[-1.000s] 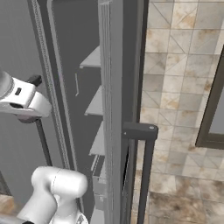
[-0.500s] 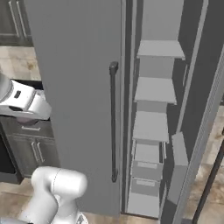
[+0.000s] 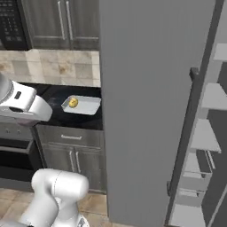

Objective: Take the eggplant and potato out of the freezer and place them in the tupperware container on the counter. Then put the tupperware containing the vegetables back in the freezer.

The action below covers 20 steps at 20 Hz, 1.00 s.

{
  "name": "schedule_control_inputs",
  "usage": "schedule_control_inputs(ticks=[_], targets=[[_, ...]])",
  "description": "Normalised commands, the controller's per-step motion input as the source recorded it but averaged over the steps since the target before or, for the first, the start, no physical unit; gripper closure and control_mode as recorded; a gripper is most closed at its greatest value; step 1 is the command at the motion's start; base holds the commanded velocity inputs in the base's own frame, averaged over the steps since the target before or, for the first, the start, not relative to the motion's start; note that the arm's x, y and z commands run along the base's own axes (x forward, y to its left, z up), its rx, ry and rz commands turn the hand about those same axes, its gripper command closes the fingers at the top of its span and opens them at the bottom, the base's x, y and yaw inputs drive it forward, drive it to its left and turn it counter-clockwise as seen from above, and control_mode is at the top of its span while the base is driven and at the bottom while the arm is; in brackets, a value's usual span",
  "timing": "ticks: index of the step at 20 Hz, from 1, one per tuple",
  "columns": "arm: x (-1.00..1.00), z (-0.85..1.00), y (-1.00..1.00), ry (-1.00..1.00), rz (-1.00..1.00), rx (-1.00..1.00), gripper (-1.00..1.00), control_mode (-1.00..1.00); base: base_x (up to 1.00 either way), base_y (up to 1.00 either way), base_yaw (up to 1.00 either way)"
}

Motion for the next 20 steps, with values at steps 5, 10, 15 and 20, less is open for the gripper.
schedule_control_inputs(ticks=[5, 10, 15, 20], targets=[[0.00, 0.00, 0.00, 0.00, 0.00, 0.00, 1.00, 1.00, 0.55, 0.93, -0.07], [0.00, 0.00, 0.00, 0.00, 0.00, 0.00, 1.00, 1.00, 0.80, 0.59, -0.09], [0.00, 0.00, 0.00, 0.00, 0.00, 0.00, 1.00, 1.00, 0.73, 0.05, -0.08], [0.00, 0.00, 0.00, 0.00, 0.00, 0.00, 1.00, 1.00, 0.47, 0.00, -0.05]])
